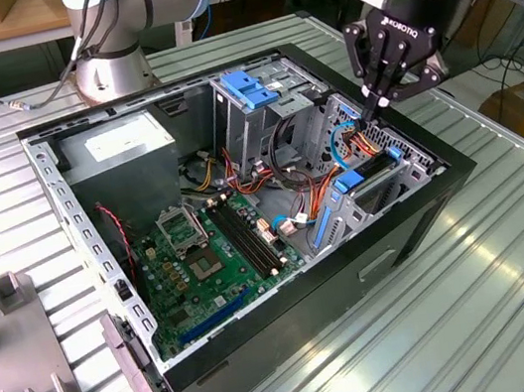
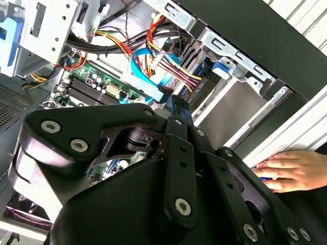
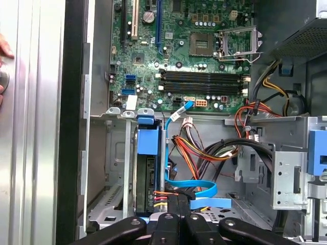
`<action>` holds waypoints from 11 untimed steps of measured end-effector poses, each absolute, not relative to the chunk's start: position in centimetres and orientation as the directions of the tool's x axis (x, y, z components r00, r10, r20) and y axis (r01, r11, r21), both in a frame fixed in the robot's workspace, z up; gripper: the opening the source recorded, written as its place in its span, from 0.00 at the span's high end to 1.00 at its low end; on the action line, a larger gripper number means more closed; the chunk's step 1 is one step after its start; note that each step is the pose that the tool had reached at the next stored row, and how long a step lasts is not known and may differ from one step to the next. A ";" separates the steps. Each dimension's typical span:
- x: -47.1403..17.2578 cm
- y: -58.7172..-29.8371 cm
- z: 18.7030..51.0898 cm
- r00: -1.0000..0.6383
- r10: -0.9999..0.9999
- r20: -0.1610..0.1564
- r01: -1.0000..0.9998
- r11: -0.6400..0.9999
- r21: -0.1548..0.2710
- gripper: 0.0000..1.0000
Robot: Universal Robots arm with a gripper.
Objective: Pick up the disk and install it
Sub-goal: 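Insert the second disk wire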
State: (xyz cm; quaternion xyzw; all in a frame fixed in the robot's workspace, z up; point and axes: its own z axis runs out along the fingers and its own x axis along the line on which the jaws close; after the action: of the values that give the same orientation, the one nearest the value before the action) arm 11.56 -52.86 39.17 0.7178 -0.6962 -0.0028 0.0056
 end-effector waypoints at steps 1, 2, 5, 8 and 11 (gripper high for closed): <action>11.6 -52.7 39.2 0.030 -1.000 0.004 -0.999 -0.030 0.012 0.90; 11.6 -52.5 39.2 0.030 -1.000 0.004 -0.999 -0.030 0.012 0.90; 11.5 -51.9 39.2 0.030 -1.000 0.004 -0.999 -0.030 0.012 0.90; 11.4 -51.8 39.2 0.030 -0.999 0.020 -0.999 -0.030 0.013 0.90; 11.4 -51.4 39.2 0.030 -0.999 0.045 -0.999 -0.030 0.013 0.90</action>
State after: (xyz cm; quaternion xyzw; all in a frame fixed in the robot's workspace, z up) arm 11.39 -51.37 39.17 0.7175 -0.6962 0.0116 0.0207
